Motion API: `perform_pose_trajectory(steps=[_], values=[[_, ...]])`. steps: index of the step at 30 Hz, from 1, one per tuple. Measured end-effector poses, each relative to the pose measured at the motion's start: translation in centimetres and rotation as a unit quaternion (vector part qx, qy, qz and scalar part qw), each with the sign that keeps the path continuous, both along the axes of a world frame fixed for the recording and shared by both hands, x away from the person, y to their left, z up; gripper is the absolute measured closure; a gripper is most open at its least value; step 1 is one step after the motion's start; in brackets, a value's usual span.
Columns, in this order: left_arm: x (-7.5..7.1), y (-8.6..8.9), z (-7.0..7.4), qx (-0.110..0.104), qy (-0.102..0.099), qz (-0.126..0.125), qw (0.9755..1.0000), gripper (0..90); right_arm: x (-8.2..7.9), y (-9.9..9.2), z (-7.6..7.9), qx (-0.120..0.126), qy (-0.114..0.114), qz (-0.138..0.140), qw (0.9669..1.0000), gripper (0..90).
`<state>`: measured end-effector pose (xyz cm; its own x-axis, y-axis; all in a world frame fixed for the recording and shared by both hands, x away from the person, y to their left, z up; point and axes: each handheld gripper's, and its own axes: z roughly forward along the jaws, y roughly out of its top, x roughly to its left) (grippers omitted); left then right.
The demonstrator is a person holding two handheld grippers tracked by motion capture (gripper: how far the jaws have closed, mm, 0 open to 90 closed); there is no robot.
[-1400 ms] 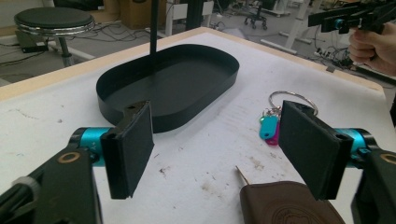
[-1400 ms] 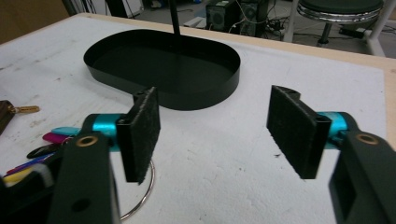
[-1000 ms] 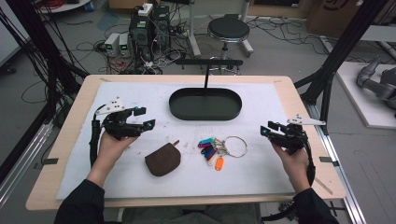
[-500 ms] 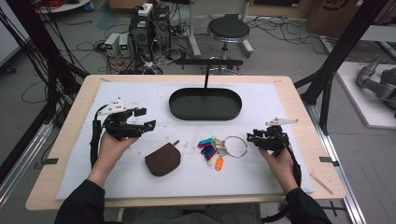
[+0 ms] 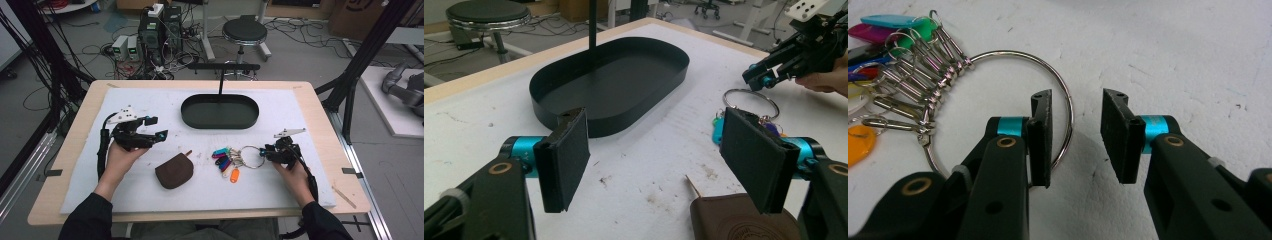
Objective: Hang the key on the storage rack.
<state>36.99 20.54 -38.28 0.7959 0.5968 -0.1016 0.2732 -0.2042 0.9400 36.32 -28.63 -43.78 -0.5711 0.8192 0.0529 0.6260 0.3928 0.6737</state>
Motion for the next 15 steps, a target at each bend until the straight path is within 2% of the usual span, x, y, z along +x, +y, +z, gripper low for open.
perform_pose_trajectory(steps=[3,8,13,15], values=[[0.0,0.0,0.0,0.002,0.001,-0.001,1.0000,27.8,0.1,0.3,-0.2,-0.006,0.007,0.004,0.9999,69.5],[0.0,-0.1,-0.2,0.008,0.002,0.005,1.0000,27.8,0.0,0.6,-0.3,-0.025,-0.001,0.003,0.9997,73.9],[-0.2,-0.3,-0.1,0.014,0.003,0.005,0.9999,27.8,-0.5,1.4,-0.3,-0.063,-0.025,0.024,0.9974,81.8],[-0.2,-0.3,-0.2,0.016,0.003,0.005,0.9999,27.8,-0.6,1.6,-0.3,-0.067,-0.029,0.023,0.9971,84.0]])
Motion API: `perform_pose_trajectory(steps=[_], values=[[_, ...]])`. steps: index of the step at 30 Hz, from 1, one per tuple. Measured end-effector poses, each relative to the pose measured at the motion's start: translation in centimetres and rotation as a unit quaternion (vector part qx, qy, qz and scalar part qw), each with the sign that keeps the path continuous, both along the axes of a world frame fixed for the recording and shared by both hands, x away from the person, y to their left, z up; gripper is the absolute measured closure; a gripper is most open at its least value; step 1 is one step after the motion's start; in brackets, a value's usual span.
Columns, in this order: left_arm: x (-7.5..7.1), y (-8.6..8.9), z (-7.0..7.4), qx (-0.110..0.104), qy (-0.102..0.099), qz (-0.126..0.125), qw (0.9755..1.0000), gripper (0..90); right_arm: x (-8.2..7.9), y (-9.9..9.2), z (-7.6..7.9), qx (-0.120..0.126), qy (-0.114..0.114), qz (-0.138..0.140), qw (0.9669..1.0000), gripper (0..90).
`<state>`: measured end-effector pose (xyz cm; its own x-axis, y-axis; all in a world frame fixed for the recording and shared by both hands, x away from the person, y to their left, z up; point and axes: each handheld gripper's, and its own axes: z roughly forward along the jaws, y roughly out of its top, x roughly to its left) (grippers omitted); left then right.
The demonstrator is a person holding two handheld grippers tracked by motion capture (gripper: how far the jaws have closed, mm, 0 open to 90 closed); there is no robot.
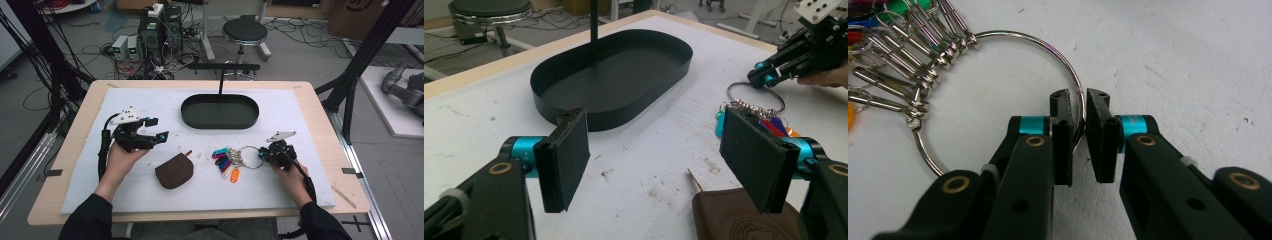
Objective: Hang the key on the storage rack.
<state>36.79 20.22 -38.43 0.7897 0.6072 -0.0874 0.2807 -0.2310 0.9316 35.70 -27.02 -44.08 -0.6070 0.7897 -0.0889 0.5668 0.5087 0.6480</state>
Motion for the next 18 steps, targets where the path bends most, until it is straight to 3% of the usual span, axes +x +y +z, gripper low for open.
perform_pose_trajectory(steps=[10,14,18], values=[[-0.1,0.0,0.0,0.001,0.000,0.003,1.0000,27.8,0.3,-0.4,0.2,0.020,0.007,-0.015,0.9996,87.9],[-0.1,0.2,0.0,0.000,0.000,0.005,1.0000,27.8,0.3,-1.6,1.0,0.065,-0.015,-0.031,0.9973,87.9],[-0.1,0.3,-0.1,-0.002,0.001,0.007,1.0000,27.8,0.1,-2.7,2.0,0.109,-0.036,-0.046,0.9924,87.9]])
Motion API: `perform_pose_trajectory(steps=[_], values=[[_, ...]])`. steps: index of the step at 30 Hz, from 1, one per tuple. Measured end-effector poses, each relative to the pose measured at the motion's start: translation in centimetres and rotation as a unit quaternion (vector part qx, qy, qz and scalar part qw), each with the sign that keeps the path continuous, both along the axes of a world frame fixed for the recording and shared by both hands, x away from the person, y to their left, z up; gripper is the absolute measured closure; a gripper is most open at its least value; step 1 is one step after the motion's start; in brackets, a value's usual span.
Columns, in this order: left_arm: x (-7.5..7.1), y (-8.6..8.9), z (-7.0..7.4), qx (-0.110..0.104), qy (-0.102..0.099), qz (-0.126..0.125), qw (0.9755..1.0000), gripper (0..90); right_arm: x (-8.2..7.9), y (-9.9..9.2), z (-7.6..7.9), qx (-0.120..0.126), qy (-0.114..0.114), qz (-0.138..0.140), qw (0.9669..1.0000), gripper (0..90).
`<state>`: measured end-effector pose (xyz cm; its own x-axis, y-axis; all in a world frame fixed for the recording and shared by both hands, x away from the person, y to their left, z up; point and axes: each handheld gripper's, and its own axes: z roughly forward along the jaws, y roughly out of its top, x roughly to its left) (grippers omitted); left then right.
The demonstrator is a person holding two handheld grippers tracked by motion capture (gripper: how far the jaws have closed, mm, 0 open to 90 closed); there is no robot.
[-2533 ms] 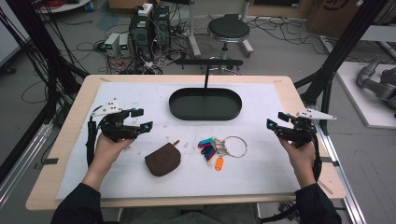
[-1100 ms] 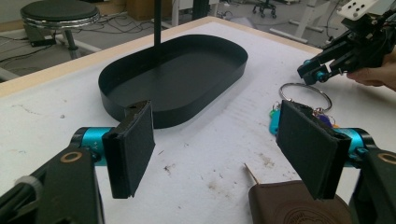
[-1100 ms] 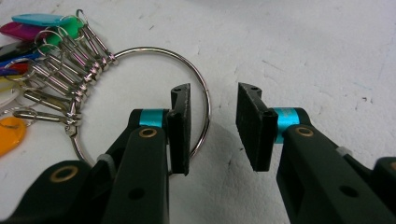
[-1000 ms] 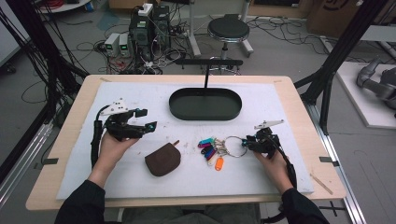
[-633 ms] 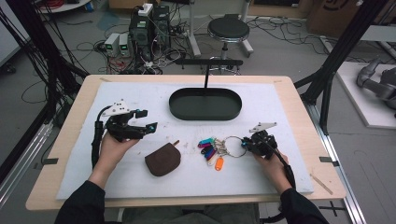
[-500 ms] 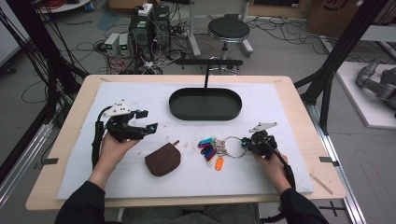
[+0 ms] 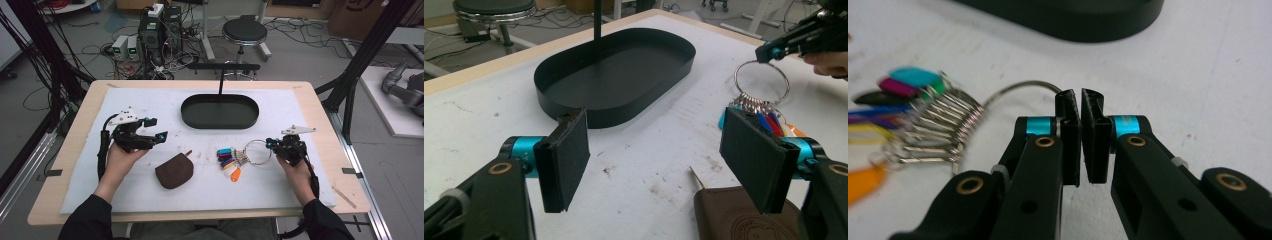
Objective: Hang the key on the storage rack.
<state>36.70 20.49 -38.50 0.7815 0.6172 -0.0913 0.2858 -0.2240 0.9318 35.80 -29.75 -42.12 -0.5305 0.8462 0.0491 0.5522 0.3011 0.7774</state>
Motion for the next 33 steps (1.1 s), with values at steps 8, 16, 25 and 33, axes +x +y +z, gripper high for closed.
perform_pose_trajectory(steps=[8,16,25,33], values=[[0.0,-0.1,-0.1,0.002,0.000,-0.001,1.0000,27.8,-0.8,0.2,1.2,0.032,-0.036,0.011,0.9988,87.8],[0.1,-0.2,-0.2,0.000,0.003,-0.002,1.0000,27.8,-1.4,1.2,1.6,0.078,-0.031,0.035,0.9959,87.4],[0.0,-0.4,-0.2,0.003,0.002,-0.007,1.0000,27.8,-1.1,1.4,1.0,0.082,0.024,0.041,0.9955,86.6],[-0.1,-0.1,-0.1,0.001,0.002,-0.004,1.0000,27.7,-1.4,1.3,1.6,0.086,0.007,0.047,0.9951,87.2]])
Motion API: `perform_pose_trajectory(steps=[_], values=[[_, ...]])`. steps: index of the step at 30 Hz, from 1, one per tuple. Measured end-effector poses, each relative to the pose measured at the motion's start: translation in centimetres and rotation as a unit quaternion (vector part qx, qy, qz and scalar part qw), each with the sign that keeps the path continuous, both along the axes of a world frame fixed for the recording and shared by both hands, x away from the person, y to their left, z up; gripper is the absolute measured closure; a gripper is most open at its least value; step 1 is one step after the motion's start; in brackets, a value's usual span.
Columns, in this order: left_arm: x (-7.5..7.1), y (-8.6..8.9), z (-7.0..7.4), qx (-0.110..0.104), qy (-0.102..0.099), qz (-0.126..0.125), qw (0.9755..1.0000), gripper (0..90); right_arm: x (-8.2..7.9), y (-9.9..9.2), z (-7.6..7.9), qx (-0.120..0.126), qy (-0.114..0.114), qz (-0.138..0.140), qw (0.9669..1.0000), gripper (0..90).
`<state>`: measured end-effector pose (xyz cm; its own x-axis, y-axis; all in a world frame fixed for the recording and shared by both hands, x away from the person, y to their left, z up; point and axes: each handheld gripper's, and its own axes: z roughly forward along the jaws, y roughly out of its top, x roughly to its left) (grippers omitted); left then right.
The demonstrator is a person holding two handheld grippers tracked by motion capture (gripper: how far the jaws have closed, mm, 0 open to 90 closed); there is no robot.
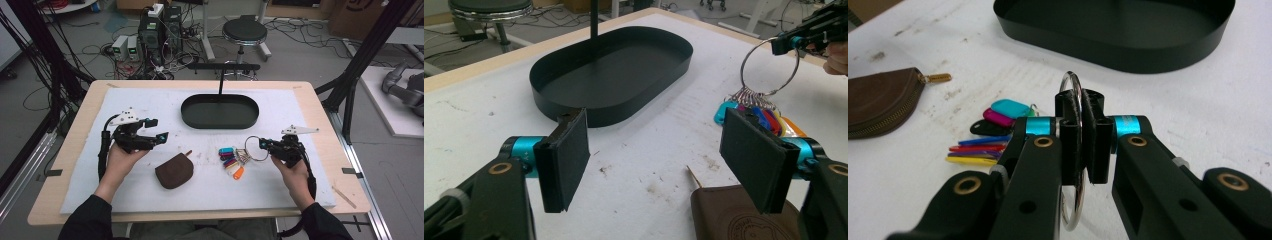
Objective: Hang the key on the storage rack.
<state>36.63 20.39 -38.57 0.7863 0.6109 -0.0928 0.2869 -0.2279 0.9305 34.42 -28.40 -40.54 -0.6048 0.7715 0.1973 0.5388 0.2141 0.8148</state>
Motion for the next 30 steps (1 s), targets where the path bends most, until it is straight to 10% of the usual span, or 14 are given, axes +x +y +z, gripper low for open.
perform_pose_trajectory(steps=[12,30], values=[[-1.2,0.4,0.5,-0.006,-0.010,-0.002,0.9999,27.8,0.3,-0.4,2.8,0.006,-0.033,0.008,0.9994,87.6],[-3.1,0.5,0.6,-0.017,-0.027,-0.016,0.9994,27.8,3.3,-0.5,8.8,0.016,-0.062,0.093,0.9936,87.7]])
